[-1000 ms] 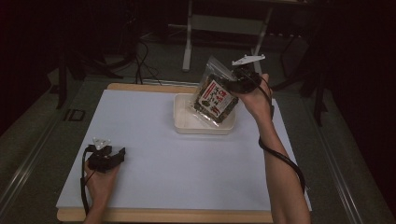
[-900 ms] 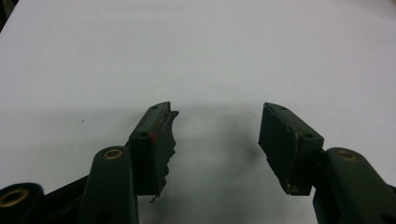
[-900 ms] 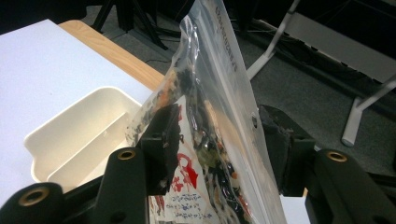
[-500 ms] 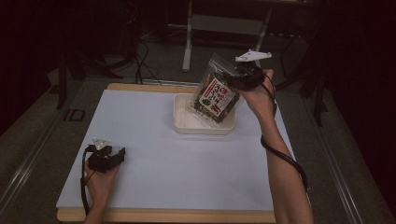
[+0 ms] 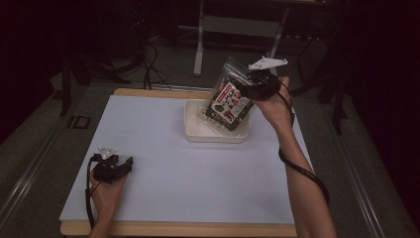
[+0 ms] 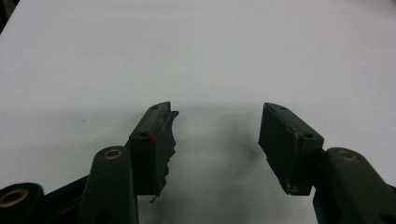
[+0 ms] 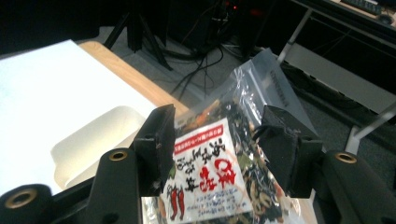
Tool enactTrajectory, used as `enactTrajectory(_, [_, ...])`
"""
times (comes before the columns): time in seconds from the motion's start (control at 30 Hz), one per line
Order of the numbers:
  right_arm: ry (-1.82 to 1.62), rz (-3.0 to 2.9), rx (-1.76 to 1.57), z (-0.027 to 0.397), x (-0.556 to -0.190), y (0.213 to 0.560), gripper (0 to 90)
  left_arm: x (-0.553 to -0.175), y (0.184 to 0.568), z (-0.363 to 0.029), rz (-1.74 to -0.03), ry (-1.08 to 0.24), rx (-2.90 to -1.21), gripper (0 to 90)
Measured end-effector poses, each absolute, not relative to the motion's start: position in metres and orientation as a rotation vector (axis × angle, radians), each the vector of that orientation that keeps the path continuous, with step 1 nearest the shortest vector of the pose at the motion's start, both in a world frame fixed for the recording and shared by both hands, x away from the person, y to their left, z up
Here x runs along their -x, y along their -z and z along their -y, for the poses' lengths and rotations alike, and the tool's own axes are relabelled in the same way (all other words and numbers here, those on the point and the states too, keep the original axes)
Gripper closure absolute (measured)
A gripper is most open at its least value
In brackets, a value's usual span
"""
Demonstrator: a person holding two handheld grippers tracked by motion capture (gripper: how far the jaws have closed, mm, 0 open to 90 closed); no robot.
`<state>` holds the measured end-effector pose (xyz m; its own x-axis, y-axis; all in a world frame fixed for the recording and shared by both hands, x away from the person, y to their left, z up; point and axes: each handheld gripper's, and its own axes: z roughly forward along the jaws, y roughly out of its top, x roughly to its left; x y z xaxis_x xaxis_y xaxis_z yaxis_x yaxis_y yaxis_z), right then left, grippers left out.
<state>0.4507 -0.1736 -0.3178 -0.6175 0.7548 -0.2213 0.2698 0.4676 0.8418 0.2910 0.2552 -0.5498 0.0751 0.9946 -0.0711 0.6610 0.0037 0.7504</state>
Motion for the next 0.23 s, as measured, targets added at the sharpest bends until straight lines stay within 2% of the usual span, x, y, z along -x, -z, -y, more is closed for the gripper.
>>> enactTrajectory(0.23, [-1.07, -2.183, -0.835, 0.18, -0.433, 0.326, 44.3, -0.291, 0.549, -0.256, -1.659, -0.674, -1.717, 44.2])
